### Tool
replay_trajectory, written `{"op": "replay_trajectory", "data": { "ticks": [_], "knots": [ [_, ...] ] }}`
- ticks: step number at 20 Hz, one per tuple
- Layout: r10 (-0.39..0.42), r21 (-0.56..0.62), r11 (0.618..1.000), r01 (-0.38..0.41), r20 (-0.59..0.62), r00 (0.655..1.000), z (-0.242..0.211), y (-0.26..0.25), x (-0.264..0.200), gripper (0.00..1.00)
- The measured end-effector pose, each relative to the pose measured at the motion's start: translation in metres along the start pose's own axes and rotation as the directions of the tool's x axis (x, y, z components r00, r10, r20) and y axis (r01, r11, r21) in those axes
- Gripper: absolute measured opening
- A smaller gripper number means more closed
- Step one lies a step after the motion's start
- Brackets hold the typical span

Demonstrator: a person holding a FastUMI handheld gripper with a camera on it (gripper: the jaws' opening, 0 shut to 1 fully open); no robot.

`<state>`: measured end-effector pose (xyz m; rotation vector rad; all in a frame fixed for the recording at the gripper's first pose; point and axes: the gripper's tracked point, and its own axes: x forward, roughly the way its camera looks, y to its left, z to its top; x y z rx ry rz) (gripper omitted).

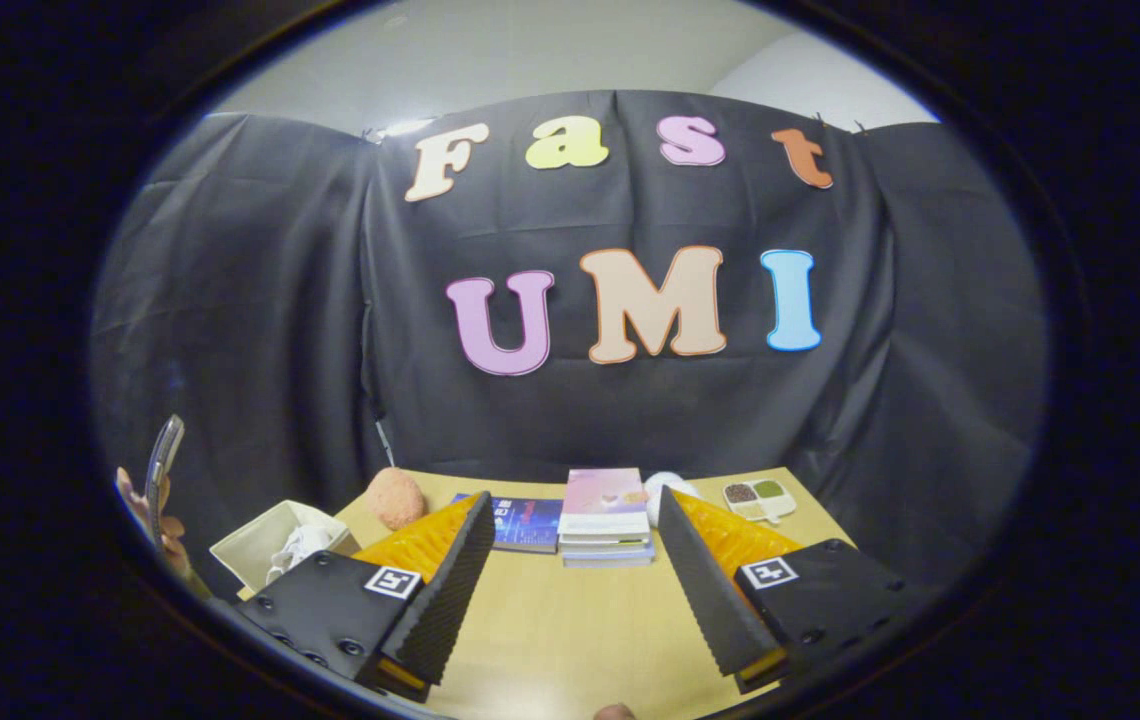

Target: Open the storage box then place both shoes into the box .Put the left shoe in first, then the right shoe, with the right side of both shoes facing outward in a uniform manner.

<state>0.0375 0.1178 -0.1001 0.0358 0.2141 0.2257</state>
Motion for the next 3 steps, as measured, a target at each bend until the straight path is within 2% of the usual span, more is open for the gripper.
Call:
{"op": "replay_trajectory", "data": {
  "ticks": [3],
  "knots": [
    [0.000,-0.027,1.000,0.000,0.021,1.000,0.009,-0.033,-0.006,1.00]
  ]
}}
